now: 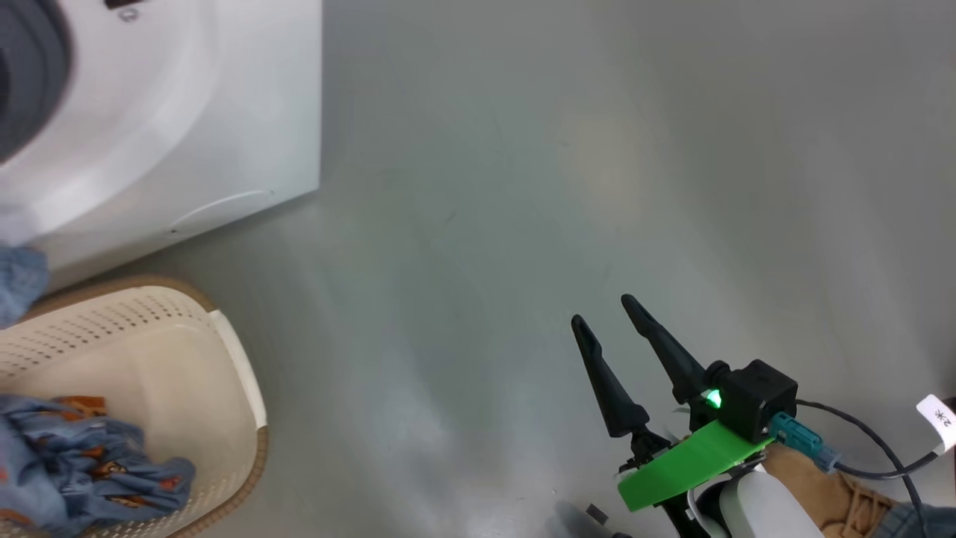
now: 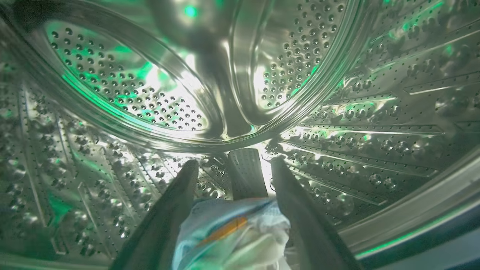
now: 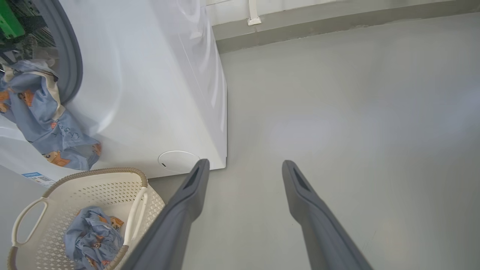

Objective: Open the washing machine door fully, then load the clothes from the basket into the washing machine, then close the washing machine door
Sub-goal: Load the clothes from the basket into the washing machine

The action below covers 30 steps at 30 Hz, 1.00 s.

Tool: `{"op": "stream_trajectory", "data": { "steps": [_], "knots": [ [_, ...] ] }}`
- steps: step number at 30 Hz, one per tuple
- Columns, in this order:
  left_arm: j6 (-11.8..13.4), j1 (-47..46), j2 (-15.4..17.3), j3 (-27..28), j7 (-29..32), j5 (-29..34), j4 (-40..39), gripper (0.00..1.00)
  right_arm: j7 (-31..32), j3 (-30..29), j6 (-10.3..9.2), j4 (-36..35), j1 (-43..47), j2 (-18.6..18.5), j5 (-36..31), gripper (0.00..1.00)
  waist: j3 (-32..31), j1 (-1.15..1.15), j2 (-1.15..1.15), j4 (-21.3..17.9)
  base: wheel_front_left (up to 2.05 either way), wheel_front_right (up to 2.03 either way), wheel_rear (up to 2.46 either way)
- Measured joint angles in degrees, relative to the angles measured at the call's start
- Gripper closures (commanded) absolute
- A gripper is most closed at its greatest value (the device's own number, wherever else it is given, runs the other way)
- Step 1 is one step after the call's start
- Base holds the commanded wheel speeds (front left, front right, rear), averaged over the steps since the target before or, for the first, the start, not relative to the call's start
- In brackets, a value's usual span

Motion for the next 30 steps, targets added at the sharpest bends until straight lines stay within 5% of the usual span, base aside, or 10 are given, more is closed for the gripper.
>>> {"op": "stream_trajectory", "data": {
  "steps": [13, 30],
  "knots": [
    [1.3, 5.9, -6.2, 1.2, -0.5, -3.1, -0.9, 0.00, 0.0, -1.6, 0.00, 1.4, -1.4, -0.1, -0.5, 0.00, -3.2, 0.00, 0.00, 5.1, 0.00, 0.00, 0.00],
    [-0.4, 20.9, -11.8, 1.4, -0.5, -5.0, -17.3, 0.00, 0.0, -5.5, 0.00, 1.7, -2.0, -0.3, -3.2, 0.00, -4.8, 0.00, 0.00, 12.3, 0.00, 0.00, 0.00]
  ]
}}
